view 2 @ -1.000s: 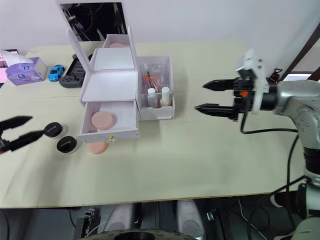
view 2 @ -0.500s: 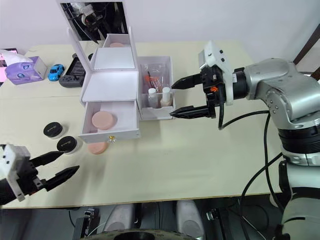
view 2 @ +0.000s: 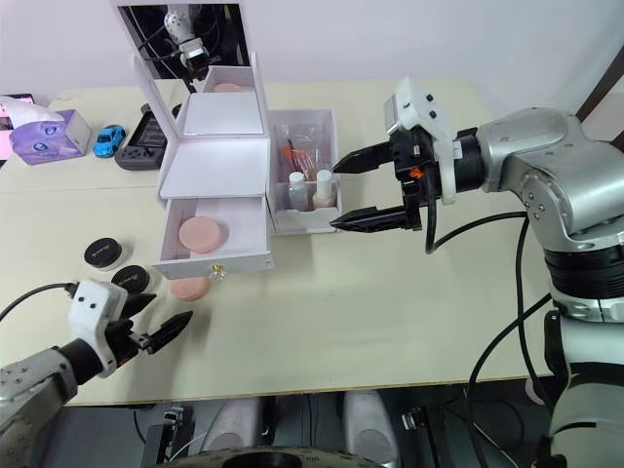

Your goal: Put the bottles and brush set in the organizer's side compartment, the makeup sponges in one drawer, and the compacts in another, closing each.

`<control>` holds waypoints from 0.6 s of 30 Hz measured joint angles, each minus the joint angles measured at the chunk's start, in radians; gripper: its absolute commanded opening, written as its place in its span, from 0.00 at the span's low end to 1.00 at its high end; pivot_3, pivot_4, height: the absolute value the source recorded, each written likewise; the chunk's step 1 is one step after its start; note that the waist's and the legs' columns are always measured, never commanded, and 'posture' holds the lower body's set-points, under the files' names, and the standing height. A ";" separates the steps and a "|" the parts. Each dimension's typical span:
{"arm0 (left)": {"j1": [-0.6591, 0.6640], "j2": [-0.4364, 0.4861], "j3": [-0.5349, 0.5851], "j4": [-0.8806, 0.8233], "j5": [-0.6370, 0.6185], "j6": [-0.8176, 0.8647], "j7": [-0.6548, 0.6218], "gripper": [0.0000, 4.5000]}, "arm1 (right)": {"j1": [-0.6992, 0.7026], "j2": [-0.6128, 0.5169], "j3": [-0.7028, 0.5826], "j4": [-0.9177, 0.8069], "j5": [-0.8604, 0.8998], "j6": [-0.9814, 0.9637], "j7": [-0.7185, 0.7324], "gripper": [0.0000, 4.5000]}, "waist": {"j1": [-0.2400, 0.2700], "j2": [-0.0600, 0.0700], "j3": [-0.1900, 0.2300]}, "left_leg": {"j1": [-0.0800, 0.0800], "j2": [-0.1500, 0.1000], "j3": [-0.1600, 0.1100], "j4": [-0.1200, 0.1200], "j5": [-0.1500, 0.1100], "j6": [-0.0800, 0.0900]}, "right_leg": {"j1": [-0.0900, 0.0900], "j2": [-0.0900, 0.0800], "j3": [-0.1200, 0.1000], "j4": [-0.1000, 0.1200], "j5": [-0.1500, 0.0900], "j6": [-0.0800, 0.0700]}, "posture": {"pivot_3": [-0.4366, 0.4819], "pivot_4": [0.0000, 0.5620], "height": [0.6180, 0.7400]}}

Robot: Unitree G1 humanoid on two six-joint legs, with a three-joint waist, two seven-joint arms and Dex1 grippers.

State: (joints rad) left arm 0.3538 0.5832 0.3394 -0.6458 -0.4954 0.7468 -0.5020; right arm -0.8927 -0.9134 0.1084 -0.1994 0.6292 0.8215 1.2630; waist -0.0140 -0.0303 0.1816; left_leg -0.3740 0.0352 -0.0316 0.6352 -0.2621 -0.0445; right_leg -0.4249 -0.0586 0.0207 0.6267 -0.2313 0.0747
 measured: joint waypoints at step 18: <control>-0.216 -0.045 -0.193 0.135 0.127 -0.013 0.109 0.99 | 0.030 -0.047 -0.054 -0.066 0.016 0.047 -0.051 1.00 | 0.004 0.000 0.000 | 0.000 -0.001 -0.001 0.006 0.000 0.000 | 0.003 0.000 0.000 0.001 0.000 0.001 | 0.48 0.27 1.00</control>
State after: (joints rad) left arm 0.1382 0.5383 0.1465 -0.5107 -0.3680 0.7342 -0.3930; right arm -0.8623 -0.9605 0.0548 -0.2652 0.6448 0.8687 1.2118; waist -0.0101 -0.0306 0.1814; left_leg -0.3744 0.0347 -0.0328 0.6411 -0.2621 -0.0445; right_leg -0.4220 -0.0586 0.0210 0.6277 -0.2315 0.0752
